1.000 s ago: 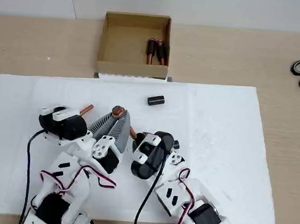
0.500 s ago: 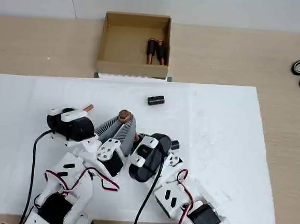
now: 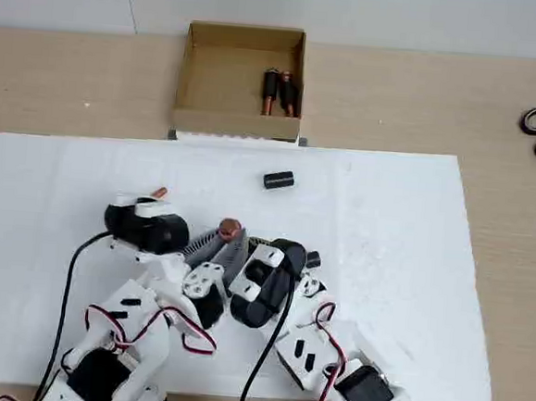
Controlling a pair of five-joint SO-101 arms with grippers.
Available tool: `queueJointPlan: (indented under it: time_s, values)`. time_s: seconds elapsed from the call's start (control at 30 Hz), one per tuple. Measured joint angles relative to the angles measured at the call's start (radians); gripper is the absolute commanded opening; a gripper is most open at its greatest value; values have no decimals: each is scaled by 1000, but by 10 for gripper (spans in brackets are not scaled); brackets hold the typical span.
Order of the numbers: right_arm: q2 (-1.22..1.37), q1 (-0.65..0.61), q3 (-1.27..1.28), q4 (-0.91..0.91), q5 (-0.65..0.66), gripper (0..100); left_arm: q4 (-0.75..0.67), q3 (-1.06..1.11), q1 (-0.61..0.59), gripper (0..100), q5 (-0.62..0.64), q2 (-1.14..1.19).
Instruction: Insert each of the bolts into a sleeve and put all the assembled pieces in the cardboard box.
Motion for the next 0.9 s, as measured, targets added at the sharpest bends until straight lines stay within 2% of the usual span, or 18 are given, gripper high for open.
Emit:
queueJointPlan:
  time_s: [0.4,0.63,0.9]
  values:
    - [2,0,0,-8,0,2,2,37,11,9,-37,-9]
    - [3,2,0,-8,0,2,9,51,12,168,-107,-11]
    - [3,3,0,-6,0,2,28,49,12,182,-117,-12]
